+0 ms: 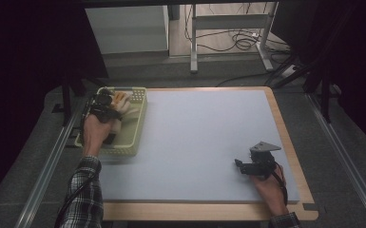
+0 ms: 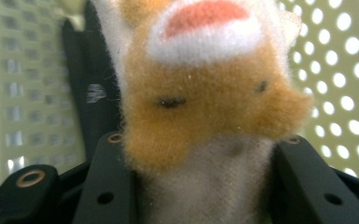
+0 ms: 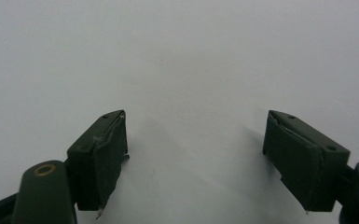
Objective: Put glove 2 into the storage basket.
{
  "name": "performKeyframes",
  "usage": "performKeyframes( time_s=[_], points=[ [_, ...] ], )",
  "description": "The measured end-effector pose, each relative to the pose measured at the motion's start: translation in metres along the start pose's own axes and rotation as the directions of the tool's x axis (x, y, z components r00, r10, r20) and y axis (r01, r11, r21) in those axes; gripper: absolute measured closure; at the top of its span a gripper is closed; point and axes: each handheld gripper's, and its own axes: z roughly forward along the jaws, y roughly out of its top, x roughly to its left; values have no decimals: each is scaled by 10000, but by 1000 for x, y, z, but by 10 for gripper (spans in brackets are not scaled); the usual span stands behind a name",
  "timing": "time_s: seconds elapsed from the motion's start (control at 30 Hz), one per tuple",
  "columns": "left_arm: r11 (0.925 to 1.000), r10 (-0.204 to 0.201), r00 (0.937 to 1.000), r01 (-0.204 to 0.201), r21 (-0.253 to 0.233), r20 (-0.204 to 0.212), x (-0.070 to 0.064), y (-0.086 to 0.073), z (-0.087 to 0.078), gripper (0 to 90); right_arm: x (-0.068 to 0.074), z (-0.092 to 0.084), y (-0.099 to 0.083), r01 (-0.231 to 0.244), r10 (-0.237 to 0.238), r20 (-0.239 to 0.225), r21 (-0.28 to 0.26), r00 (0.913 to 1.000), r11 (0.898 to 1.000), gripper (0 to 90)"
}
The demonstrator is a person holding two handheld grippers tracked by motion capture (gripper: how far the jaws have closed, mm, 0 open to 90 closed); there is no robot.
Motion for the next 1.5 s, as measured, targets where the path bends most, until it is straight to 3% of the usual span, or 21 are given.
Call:
performKeyframes(
  time_s=[0.27, 0.37, 0.4, 0.47, 0.57, 0.63, 0.77, 0.87, 0.9, 1.03, 1.13, 1.33, 1.5],
  points=[
    [9944, 684, 9958, -730, 764, 613, -31, 6, 37, 548, 0, 0, 0, -1, 1, -2, 0, 10000, 10000, 214],
    [9860, 618, 9952, -726, 1499, 755, -36, 7, 49, 429, 0, 0, 0, 1, -1, -2, -1, 10000, 10000, 214],
    [9853, 589, 9962, -682, 1568, 635, -34, 8, 49, 416, 0, 0, 0, -2, 2, -2, -1, 10000, 10000, 214],
    [9859, 546, 9976, -606, 1562, 421, -31, 7, 48, 306, 0, 0, 0, -5, 5, -6, -1, 10000, 10000, 214],
    [9890, 468, 9963, -564, 1365, 726, -27, 5, 39, 175, 0, 0, 0, -4, 4, -4, 0, 10000, 10000, 214],
    [9897, 827, 9946, -894, 1114, 626, -28, 5, 25, 134, 0, 0, 0, -3, 3, -3, 1, 10000, 10000, 215],
    [9940, 872, 9949, -903, 610, 514, -24, 7, 3, 131, 0, 0, 0, -3, 3, -2, 3, 10000, 10000, 214],
    [9981, 622, 9978, -621, -58, 220, -12, 8, -13, 187, 0, 0, 0, -10, 10, -6, 5, 10000, 10000, 214],
    [9983, 570, 9983, -569, -134, 133, -10, 7, -14, 243, 0, 0, 0, -7, 7, -5, 4, 10000, 10000, 214],
    [9983, 578, 9979, -580, -62, -281, -4, 3, -10, 497, 0, 0, 0, -4, 4, -3, 2, 10000, 10000, 214],
    [9980, 575, 9977, -565, 278, -353, -4, 0, 4, 685, 0, 0, 0, -4, 4, -4, 2, 10000, 10000, 214],
    [9951, 618, 9964, -571, 809, -575, -10, 0, 27, 791, 0, 0, 0, -8, 8, -5, 0, 10000, 10000, 214],
    [9961, 523, 9986, -513, 716, -121, -16, 4, 31, 812, 0, 0, 0, -8, 8, -7, 4, 10000, 10000, 214]
  ],
)
